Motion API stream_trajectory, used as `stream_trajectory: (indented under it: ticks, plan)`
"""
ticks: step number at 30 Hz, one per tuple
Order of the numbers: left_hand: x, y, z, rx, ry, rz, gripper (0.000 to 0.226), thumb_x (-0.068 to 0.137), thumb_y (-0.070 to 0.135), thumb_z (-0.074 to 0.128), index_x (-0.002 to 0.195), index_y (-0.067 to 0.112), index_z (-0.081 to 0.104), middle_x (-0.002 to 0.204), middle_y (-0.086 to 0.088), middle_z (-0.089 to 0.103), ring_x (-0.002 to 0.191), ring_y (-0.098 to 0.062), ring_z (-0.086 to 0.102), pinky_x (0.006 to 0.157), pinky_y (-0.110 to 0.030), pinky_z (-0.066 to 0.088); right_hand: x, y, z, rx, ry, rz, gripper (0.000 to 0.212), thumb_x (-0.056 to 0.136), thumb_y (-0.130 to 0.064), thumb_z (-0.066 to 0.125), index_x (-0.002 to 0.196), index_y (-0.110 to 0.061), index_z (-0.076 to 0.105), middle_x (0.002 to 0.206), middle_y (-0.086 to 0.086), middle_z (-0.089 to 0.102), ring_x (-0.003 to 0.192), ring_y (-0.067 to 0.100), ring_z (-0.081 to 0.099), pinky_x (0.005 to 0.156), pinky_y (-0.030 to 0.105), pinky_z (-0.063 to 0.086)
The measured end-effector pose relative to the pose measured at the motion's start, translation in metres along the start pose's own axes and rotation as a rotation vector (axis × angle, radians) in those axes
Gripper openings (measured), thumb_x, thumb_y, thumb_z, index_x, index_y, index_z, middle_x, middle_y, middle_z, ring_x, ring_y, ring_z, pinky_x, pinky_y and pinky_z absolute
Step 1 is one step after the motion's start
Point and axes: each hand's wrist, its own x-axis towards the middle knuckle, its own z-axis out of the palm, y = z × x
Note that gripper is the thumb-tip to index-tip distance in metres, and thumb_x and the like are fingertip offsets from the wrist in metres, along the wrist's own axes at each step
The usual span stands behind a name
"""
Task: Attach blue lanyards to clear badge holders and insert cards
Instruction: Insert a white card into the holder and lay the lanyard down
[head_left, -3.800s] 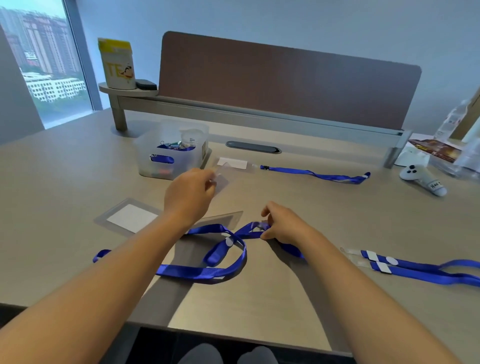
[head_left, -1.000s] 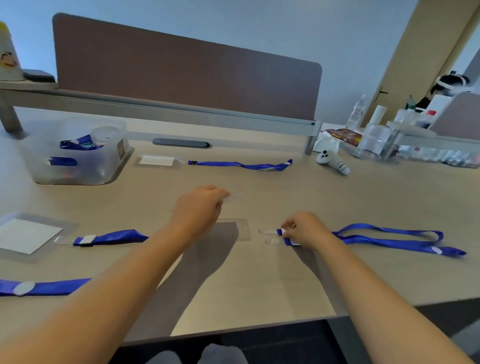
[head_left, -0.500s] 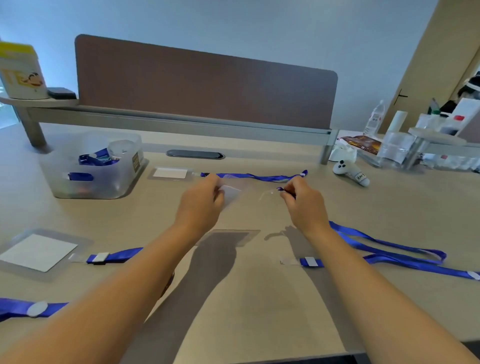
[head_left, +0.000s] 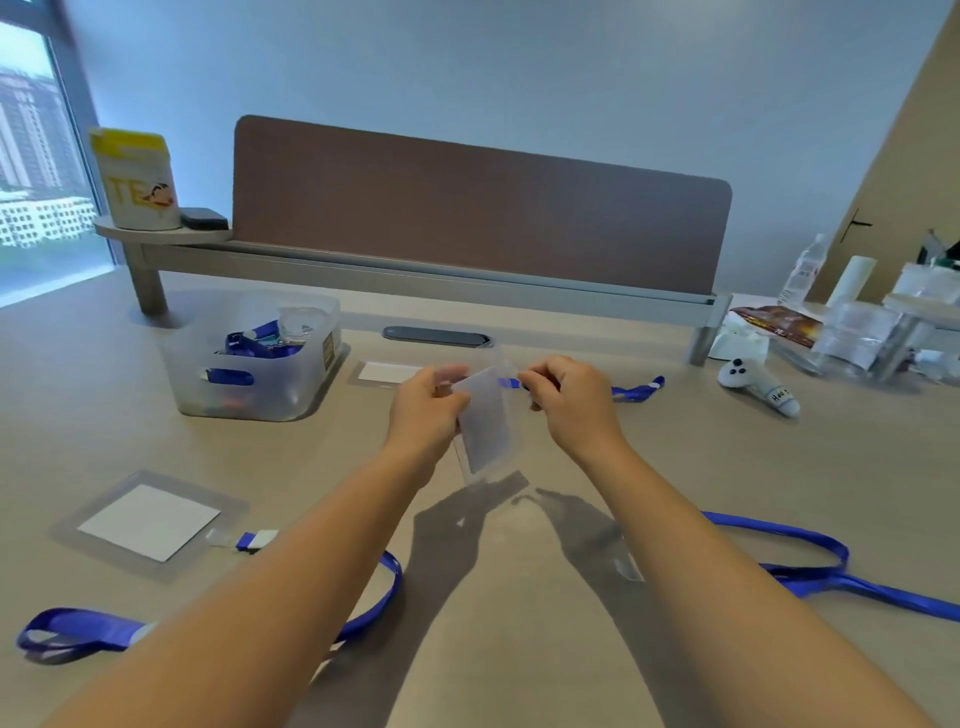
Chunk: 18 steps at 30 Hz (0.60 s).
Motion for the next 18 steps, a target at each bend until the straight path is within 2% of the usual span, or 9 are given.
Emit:
stream_trajectory:
  ticks: [2,5,7,11,16,18]
  plan:
    - [-0.001,-0.002,-0.002,0.044,-0.021,0.045,0.036,0.09,0.002,0.045,0.124,0.01,0.05,0.112,-0.008,0.053,0.109,-0.027,0.05,0.096,-0.042,0.047,0.001,-0.005,0.002,0.076,-0.028,0.055,0.024,0.091,-0.016,0.05,0.071,-0.006,0.058,0.061,0.002,0.051,0.059,0.015,0.047,0.056,0.024,0.037]
    - [-0.004,-0.004,-0.003,0.077,-0.039,0.115,0.037,0.091,0.004,0.044,0.126,0.013,0.049,0.108,0.0,0.051,0.101,-0.021,0.048,0.089,-0.037,0.046,0.002,-0.008,0.006,0.198,-0.066,0.151,0.035,0.09,-0.013,0.05,0.055,-0.013,0.049,0.054,0.001,0.046,0.049,0.009,0.038,0.048,0.02,0.03]
    - [-0.004,-0.005,-0.004,0.097,-0.027,0.144,0.036,0.091,0.006,0.044,0.126,0.013,0.049,0.107,0.002,0.049,0.099,-0.018,0.047,0.085,-0.033,0.045,0.003,-0.01,0.008,0.26,-0.083,0.204,0.035,0.09,-0.012,0.05,0.054,-0.014,0.05,0.053,0.002,0.046,0.049,0.01,0.037,0.048,0.02,0.031]
    - [-0.003,-0.006,-0.006,0.142,0.016,0.166,0.035,0.092,0.008,0.043,0.126,0.014,0.049,0.108,0.0,0.05,0.1,-0.018,0.046,0.092,-0.037,0.046,0.002,-0.015,0.009,0.31,-0.128,0.257,0.033,0.088,-0.009,0.049,0.055,-0.012,0.052,0.053,0.003,0.046,0.05,0.011,0.038,0.048,0.021,0.033]
    - [-0.006,-0.003,-0.009,0.166,0.022,0.183,0.036,0.092,0.01,0.042,0.127,0.014,0.048,0.128,-0.009,0.054,0.102,-0.018,0.047,0.093,-0.036,0.046,0.002,-0.02,0.008,0.316,-0.176,0.282,0.034,0.089,-0.008,0.047,0.055,-0.01,0.051,0.054,0.004,0.044,0.05,0.012,0.037,0.047,0.021,0.033]
    - [-0.008,-0.001,-0.01,0.197,0.029,0.193,0.036,0.092,0.011,0.042,0.128,0.014,0.047,0.131,-0.009,0.053,0.111,-0.024,0.05,0.097,-0.039,0.045,0.001,-0.022,0.008,0.317,-0.187,0.293,0.033,0.089,-0.009,0.047,0.056,-0.01,0.051,0.054,0.004,0.044,0.049,0.012,0.036,0.047,0.02,0.033]
